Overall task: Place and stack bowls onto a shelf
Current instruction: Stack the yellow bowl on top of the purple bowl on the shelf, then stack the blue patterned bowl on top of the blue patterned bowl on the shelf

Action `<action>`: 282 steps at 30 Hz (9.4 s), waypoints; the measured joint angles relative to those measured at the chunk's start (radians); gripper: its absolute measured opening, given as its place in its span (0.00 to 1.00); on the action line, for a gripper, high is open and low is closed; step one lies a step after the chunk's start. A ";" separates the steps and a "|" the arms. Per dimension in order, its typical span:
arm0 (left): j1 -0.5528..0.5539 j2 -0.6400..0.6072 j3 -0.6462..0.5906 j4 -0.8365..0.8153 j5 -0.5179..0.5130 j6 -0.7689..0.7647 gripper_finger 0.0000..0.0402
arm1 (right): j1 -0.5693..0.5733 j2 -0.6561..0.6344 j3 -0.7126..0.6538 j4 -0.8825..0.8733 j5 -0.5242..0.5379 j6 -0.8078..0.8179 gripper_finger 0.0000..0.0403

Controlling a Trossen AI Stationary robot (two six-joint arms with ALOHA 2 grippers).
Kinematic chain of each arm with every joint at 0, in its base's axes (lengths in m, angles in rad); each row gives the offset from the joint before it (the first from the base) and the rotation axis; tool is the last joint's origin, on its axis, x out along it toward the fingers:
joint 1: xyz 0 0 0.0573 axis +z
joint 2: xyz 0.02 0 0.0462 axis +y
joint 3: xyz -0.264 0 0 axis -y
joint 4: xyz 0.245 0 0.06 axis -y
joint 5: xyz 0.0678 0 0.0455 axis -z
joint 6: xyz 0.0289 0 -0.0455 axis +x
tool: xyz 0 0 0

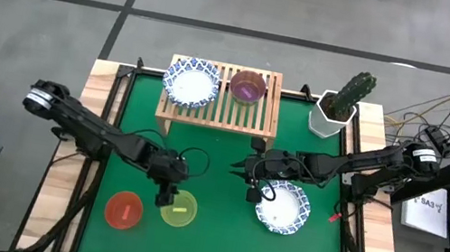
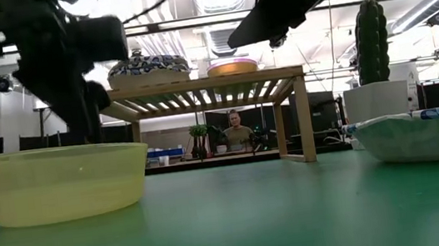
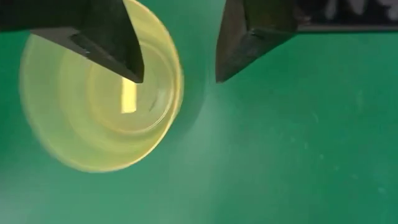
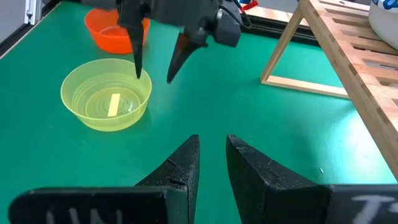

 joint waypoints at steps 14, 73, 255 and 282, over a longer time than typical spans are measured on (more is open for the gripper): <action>-0.006 0.084 -0.039 0.140 0.060 -0.029 0.16 | 0.000 0.002 0.000 -0.002 0.000 -0.003 0.17; 0.011 -0.710 -0.258 0.383 -0.442 0.551 0.27 | -0.003 0.600 0.617 -0.323 0.001 0.219 0.37; 0.013 -0.808 -0.312 0.427 -0.449 0.651 0.27 | 0.034 0.513 0.574 -1.259 -0.160 1.538 0.35; 0.013 -0.808 -0.312 0.436 -0.449 0.658 0.27 | 0.153 0.521 0.894 -0.964 -0.105 0.709 0.02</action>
